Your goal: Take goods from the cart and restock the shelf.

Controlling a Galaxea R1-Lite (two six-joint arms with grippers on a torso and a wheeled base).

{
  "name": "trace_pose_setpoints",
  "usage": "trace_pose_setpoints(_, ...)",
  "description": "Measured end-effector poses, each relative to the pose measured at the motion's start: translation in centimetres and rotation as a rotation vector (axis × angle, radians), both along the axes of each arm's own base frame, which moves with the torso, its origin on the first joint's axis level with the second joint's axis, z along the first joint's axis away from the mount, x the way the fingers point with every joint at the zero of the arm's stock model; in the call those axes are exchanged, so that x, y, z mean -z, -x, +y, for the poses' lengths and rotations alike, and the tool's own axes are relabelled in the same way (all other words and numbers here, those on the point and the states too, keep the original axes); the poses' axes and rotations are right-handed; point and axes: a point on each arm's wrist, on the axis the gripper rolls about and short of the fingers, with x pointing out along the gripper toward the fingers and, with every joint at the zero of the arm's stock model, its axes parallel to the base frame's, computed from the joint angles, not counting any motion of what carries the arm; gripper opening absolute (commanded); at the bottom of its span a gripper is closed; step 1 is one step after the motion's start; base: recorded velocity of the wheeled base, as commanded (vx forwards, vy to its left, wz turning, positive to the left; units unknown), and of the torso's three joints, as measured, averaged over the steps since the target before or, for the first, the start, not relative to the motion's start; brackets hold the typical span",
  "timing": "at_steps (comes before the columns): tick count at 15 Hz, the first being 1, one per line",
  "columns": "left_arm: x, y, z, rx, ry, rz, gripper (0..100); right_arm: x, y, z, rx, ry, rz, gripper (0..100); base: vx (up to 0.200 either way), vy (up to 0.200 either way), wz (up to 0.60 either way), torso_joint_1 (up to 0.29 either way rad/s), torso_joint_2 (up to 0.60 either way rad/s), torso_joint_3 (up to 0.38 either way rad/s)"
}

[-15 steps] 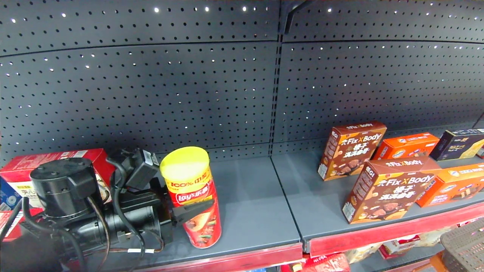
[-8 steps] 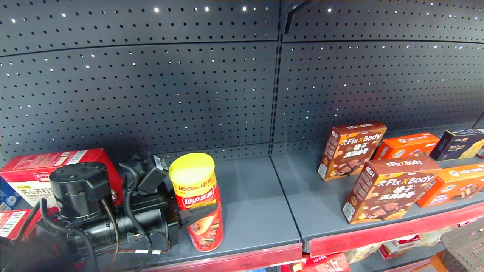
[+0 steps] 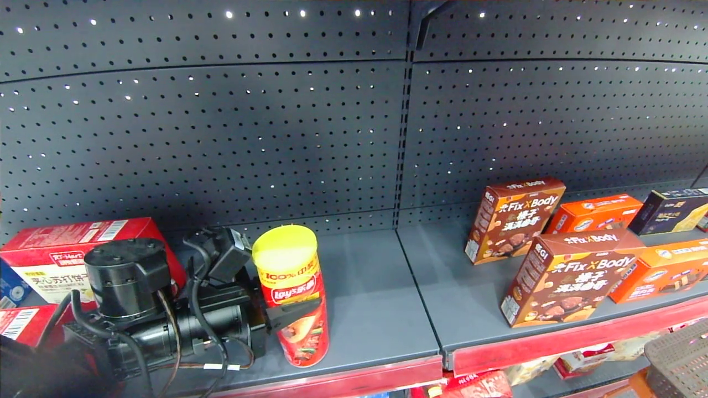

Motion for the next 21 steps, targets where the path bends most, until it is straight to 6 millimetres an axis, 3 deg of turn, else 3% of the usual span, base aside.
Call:
trace_pose_setpoints(1,0.1,-0.1,0.0,0.0,0.0,-0.002,100,0.0,0.0,0.0,0.0,0.0,0.0,0,0.0,0.0,0.0,0.0,0.0,0.0)
trace_pose_setpoints(10,0.2,0.2,0.1,-0.005,-0.003,0.006,100,0.1,0.0,0.0,0.0,-0.001,0.0,0,0.0,0.0,0.0,0.0,0.0,0.0)
trace_pose_setpoints(21,-1.0,2.8,1.4,-0.022,0.009,-0.032,100,0.6,0.0,0.0,0.002,-0.001,0.013,0,0.0,0.0,0.0,0.0,0.0,0.0)
